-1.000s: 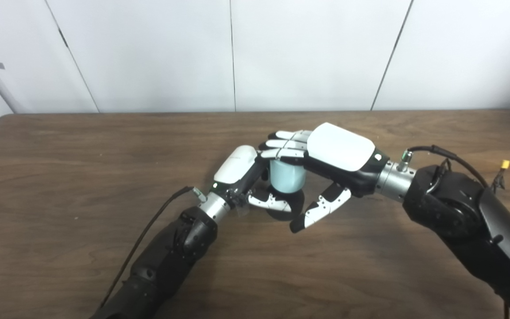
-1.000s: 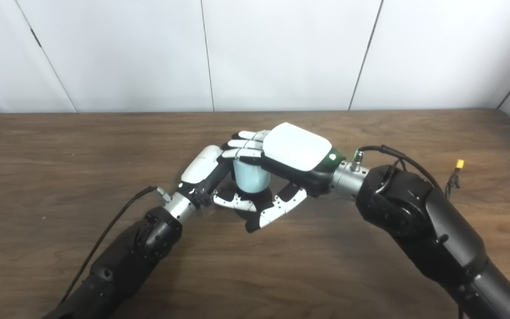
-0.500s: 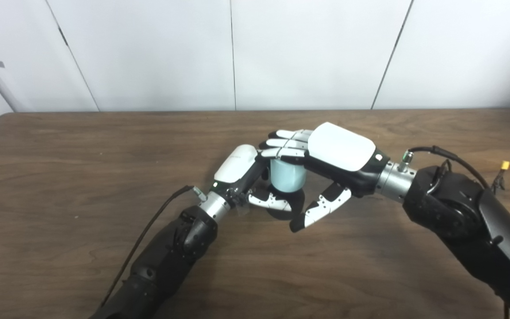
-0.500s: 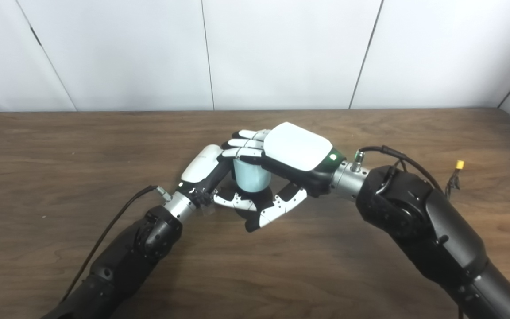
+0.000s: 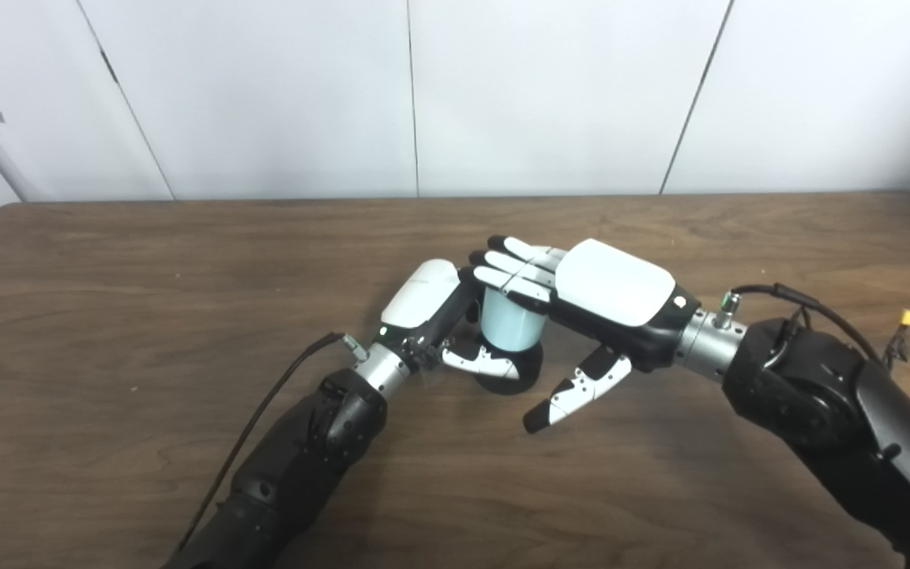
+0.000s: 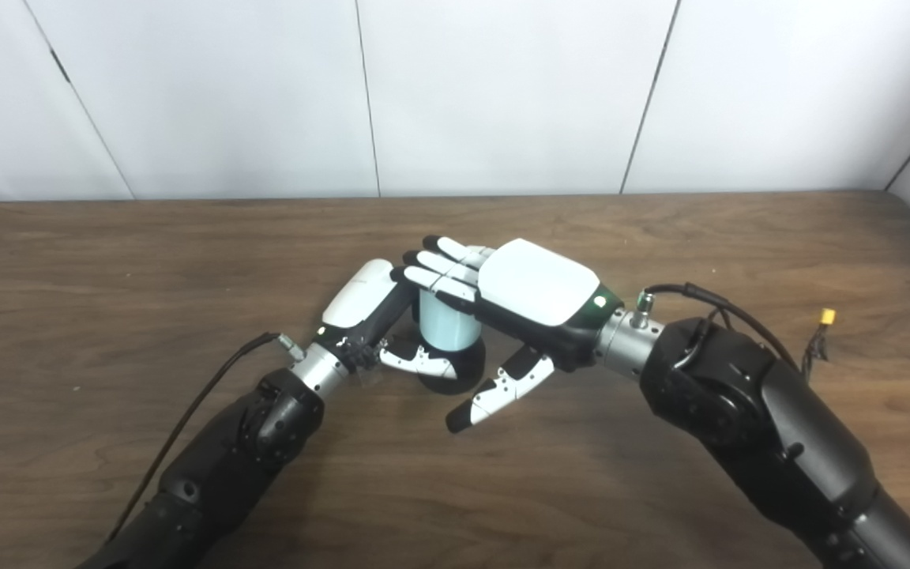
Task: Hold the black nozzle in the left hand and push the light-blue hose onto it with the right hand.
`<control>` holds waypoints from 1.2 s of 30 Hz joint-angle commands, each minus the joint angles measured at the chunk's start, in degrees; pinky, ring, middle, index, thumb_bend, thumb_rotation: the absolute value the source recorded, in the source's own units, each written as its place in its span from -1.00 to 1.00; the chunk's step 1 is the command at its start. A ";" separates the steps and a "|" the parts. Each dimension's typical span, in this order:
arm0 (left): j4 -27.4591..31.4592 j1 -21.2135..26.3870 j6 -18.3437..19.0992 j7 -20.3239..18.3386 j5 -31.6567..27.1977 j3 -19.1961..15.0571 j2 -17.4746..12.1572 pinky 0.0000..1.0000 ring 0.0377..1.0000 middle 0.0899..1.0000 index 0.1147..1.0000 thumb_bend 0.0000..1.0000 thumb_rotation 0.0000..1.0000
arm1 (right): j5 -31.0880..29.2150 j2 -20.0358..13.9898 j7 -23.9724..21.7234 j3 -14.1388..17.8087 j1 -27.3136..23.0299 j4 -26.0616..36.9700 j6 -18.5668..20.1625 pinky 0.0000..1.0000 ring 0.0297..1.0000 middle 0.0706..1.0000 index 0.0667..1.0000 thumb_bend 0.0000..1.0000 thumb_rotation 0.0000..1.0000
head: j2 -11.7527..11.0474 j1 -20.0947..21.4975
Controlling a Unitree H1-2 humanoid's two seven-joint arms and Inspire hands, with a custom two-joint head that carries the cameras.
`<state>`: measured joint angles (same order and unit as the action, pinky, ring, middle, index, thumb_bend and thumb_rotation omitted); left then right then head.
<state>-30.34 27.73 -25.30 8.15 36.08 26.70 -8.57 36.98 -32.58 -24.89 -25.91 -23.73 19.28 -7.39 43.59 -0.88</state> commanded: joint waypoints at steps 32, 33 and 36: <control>-5.77 -5.43 2.81 -1.08 1.07 1.09 -0.70 -0.31 -0.25 -0.14 -0.13 0.01 -1.00 | -37.13 21.23 12.58 32.33 0.67 -4.02 21.69 0.69 0.92 1.00 1.00 0.29 -0.08 | -0.86 0.35; -5.58 -5.48 3.05 -1.31 1.03 1.10 -0.76 -0.31 -0.25 -0.14 -0.13 0.00 -1.00 | -37.93 21.50 12.93 32.81 1.34 -4.90 21.12 0.67 0.91 1.00 1.00 0.23 -0.17 | -0.86 0.33; -5.14 -5.60 3.52 -1.70 1.11 1.15 -0.99 -0.31 -0.25 -0.16 -0.12 0.00 -1.00 | -37.81 21.23 13.76 33.05 3.36 -8.11 18.33 0.56 0.81 1.00 1.00 0.12 -0.40 | -0.88 0.25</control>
<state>-30.95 28.08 -24.15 8.44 35.97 26.56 -8.02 -0.35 -10.56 -12.47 6.34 -19.72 11.38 13.75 42.63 -0.62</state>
